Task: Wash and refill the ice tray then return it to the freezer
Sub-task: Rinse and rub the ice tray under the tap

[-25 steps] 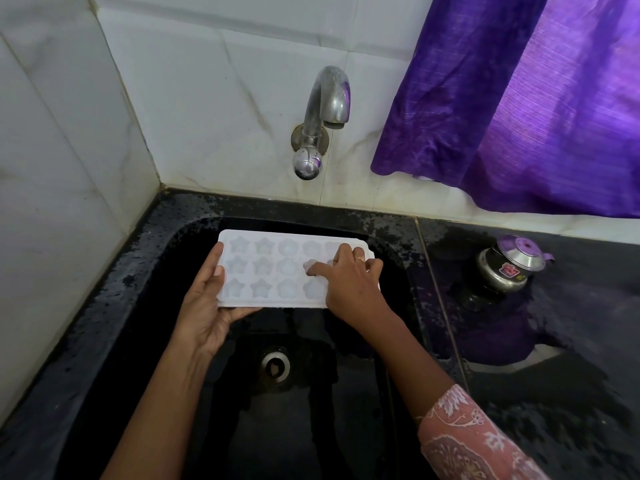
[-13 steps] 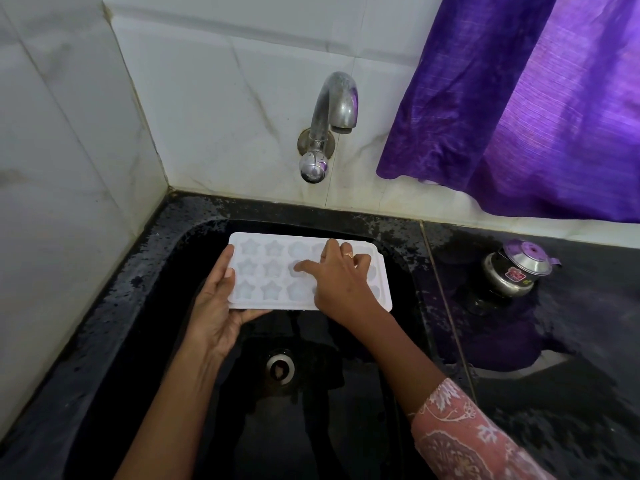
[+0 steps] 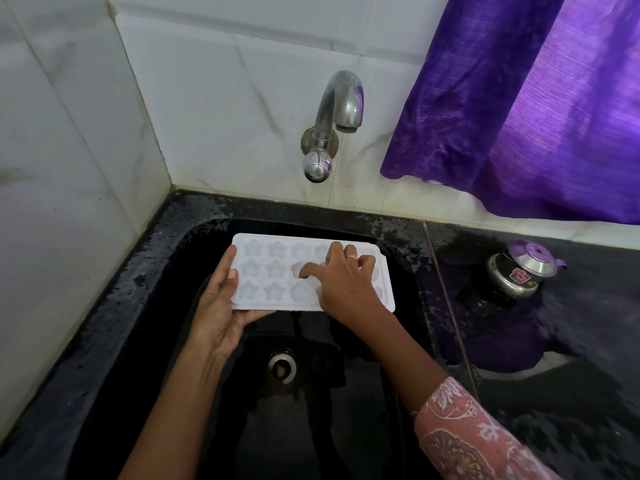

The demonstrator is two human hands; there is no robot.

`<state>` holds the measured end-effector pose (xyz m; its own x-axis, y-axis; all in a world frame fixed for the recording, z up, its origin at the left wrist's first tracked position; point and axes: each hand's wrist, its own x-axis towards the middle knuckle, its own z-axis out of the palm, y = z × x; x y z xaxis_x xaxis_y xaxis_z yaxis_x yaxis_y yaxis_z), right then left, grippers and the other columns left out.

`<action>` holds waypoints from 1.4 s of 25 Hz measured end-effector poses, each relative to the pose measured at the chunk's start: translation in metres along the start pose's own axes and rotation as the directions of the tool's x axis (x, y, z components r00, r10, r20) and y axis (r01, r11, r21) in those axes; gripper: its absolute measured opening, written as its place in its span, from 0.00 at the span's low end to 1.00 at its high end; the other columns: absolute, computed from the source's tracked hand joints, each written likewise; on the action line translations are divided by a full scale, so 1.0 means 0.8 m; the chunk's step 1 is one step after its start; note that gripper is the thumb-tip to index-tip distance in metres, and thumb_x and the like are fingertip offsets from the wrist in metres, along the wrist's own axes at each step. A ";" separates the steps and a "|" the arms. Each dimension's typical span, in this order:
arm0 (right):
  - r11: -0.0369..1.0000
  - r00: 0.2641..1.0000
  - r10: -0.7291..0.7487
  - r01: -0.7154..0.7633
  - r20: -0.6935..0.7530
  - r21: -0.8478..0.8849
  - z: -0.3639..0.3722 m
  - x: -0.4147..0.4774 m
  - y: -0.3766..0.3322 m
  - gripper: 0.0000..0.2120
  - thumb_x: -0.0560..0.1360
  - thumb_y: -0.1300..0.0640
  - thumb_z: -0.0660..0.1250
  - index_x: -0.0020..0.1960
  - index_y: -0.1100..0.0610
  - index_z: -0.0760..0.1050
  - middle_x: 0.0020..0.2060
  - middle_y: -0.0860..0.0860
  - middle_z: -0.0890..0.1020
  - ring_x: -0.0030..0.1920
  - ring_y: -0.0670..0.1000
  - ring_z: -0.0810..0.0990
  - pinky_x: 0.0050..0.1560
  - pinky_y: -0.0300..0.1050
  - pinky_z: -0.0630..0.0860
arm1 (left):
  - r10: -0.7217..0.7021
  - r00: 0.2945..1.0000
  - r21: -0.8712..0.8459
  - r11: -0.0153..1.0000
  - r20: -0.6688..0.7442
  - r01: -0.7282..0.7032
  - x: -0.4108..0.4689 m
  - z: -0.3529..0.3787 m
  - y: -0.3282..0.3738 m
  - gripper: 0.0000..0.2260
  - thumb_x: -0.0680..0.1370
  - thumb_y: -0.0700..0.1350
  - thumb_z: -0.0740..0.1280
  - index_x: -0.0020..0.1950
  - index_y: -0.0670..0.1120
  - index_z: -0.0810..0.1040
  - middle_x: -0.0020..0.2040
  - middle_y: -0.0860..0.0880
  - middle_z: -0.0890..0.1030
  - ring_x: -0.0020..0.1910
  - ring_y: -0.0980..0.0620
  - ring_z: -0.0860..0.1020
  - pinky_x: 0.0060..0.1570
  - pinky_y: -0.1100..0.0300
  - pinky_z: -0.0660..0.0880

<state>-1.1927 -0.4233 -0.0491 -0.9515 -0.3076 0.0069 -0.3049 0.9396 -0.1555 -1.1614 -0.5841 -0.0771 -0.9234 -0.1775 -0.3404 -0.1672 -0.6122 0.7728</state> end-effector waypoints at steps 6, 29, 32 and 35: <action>1.000 1.000 0.019 -0.019 0.018 0.004 0.002 -0.001 -0.006 0.29 0.72 0.69 0.58 0.66 0.43 0.68 0.53 0.53 0.65 0.57 0.55 0.63 0.56 0.50 0.57 | 0.000 1.000 0.003 1.000 0.005 0.000 0.000 -0.002 -0.001 0.18 0.82 0.42 0.55 0.70 0.53 0.68 0.52 0.56 0.77 0.48 0.53 0.78 0.31 0.52 0.81; 0.996 0.997 -0.074 0.073 -0.015 -0.043 -0.001 0.009 -0.029 0.23 0.74 0.65 0.60 0.64 0.44 0.71 0.57 0.55 0.66 0.59 0.57 0.64 0.56 0.51 0.57 | 0.004 0.999 -0.035 0.999 0.042 -0.003 0.002 0.002 -0.008 0.17 0.81 0.41 0.56 0.70 0.53 0.68 0.50 0.55 0.80 0.41 0.54 0.84 0.29 0.52 0.80; 0.996 0.998 -0.069 0.068 -0.004 -0.062 0.001 0.008 -0.033 0.25 0.75 0.65 0.59 0.67 0.44 0.68 0.58 0.55 0.65 0.60 0.57 0.64 0.58 0.52 0.58 | 0.000 0.998 -0.055 0.998 0.056 0.003 0.003 0.002 -0.007 0.17 0.81 0.41 0.55 0.70 0.54 0.68 0.51 0.55 0.80 0.42 0.54 0.84 0.30 0.51 0.80; 0.996 0.997 -0.079 0.078 -0.005 -0.047 -0.002 0.006 -0.035 0.26 0.75 0.65 0.59 0.68 0.44 0.66 0.58 0.55 0.65 0.60 0.56 0.63 0.59 0.52 0.58 | -0.003 0.998 -0.053 0.999 0.063 0.006 0.004 -0.002 -0.005 0.17 0.81 0.42 0.55 0.69 0.55 0.68 0.52 0.56 0.80 0.45 0.53 0.83 0.32 0.50 0.80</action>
<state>-1.1885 -0.4512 -0.0434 -0.9247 -0.3800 0.0238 -0.3802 0.9185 -0.1082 -1.1634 -0.5834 -0.0820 -0.9428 -0.1271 -0.3083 -0.1542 -0.6535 0.7411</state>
